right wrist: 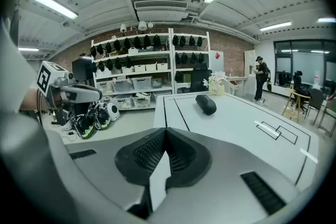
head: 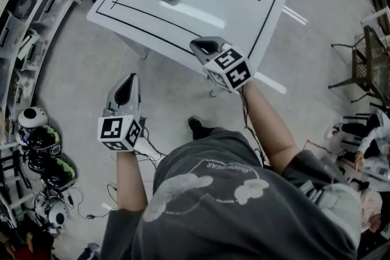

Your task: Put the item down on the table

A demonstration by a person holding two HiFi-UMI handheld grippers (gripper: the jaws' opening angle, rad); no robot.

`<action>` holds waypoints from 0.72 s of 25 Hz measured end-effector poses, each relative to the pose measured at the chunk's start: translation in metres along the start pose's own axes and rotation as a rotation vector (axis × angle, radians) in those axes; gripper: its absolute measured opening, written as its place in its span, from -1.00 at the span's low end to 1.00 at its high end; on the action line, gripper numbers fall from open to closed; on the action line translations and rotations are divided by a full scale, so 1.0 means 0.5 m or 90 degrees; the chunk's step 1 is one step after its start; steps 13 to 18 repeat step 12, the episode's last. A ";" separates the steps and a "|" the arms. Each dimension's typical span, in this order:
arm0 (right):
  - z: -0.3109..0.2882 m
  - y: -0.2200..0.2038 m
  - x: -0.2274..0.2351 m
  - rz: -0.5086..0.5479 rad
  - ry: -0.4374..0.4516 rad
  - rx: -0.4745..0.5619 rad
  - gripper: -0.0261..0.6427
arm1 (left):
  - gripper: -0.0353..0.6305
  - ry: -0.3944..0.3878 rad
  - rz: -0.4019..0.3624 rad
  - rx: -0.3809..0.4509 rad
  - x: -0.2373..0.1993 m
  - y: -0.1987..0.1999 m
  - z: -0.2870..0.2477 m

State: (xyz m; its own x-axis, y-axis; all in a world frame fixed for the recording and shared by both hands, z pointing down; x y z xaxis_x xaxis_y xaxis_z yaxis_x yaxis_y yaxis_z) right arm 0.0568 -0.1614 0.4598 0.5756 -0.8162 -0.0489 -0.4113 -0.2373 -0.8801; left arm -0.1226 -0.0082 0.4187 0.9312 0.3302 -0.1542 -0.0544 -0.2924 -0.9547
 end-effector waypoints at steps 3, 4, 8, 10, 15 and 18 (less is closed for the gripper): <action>0.013 -0.017 -0.034 0.008 0.012 -0.007 -0.93 | -0.88 0.005 0.010 0.002 0.019 -0.022 0.031; 0.019 -0.022 -0.047 0.013 0.015 -0.010 -0.93 | -0.88 0.007 0.014 0.003 0.026 -0.030 0.046; 0.053 -0.037 -0.107 0.026 0.023 -0.014 -0.93 | -0.88 0.017 0.024 0.009 0.060 -0.059 0.120; 0.076 -0.047 -0.137 0.027 0.022 -0.015 -0.93 | -0.88 0.020 0.026 0.011 0.077 -0.073 0.160; 0.102 -0.059 -0.170 0.025 0.022 -0.016 -0.93 | -0.88 0.024 0.029 0.012 0.093 -0.088 0.202; 0.102 -0.059 -0.170 0.025 0.022 -0.016 -0.93 | -0.88 0.024 0.029 0.012 0.093 -0.088 0.202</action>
Point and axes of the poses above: the fingertips, and each gripper's own axes: z backward along the fingers, x to its right, y out of its top, the point moved 5 cm from there along z, backward along the fingers, and after that the axes turned 12 degrees about -y, right-handed, at the moved point
